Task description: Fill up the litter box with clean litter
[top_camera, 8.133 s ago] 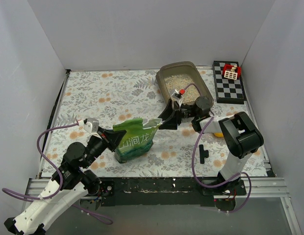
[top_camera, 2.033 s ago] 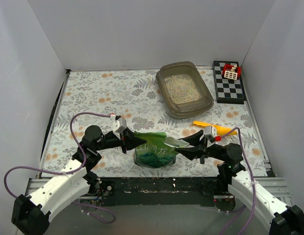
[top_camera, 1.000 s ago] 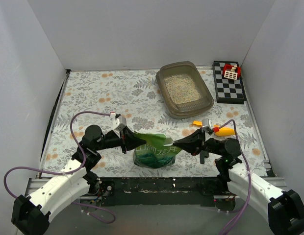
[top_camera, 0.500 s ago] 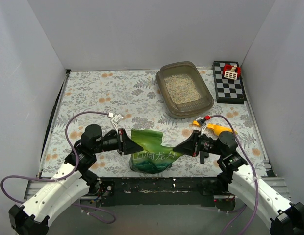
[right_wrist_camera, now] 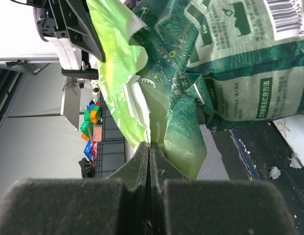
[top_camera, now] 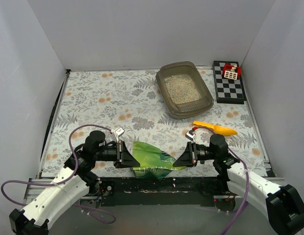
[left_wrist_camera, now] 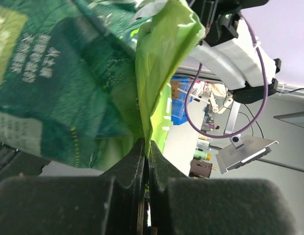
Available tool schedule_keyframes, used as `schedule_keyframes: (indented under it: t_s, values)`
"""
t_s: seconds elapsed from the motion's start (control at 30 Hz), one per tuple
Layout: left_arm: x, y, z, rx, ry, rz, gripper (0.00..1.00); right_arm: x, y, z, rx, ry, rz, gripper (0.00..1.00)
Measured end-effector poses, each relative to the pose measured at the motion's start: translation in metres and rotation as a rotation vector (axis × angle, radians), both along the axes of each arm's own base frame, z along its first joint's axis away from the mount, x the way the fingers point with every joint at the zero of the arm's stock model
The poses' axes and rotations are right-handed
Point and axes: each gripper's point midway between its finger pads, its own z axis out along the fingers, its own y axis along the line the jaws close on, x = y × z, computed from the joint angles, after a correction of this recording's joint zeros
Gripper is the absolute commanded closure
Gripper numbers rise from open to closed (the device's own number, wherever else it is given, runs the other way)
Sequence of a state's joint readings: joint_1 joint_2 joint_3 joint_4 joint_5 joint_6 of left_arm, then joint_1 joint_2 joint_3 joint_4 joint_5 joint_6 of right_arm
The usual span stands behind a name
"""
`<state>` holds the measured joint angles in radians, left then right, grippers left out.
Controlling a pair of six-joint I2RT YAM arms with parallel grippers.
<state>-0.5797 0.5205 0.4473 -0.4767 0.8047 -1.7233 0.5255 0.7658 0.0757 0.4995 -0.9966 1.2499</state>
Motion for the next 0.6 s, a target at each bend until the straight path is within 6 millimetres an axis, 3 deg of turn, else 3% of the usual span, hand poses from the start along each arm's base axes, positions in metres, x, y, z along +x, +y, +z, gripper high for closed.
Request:
schedule_keyframes:
  t_s: [0.03,0.13,0.27,0.33,0.4,0.5,0.6]
  values:
    - [-0.003,0.001,-0.005,0.011,0.026,-0.003,1.0,-0.001,0.0,-0.001,-0.004,0.012,0.006,0.99]
    - [-0.008,0.003,-0.013,0.029,0.073,-0.014,1.0,-0.004,-0.001,-0.006,-0.02,0.033,0.012,0.71]
    - [-0.013,0.005,-0.02,0.054,0.107,-0.027,1.0,0.0,-0.003,-0.012,-0.078,-0.022,0.013,0.57]
    - [-0.015,0.006,-0.022,0.064,0.122,-0.036,1.0,0.01,-0.002,-0.006,-0.125,-0.1,-0.004,0.54]
    - [-0.019,0.007,-0.024,0.069,0.138,-0.049,1.0,0.029,0.0,0.015,-0.17,-0.232,-0.038,0.53]
    - [-0.023,0.008,-0.025,0.074,0.158,-0.066,1.0,0.053,0.003,0.063,-0.186,-0.466,-0.074,0.53]
    - [-0.024,0.009,-0.028,0.086,0.173,-0.075,1.0,0.065,0.004,0.094,-0.192,-0.637,-0.076,0.53]
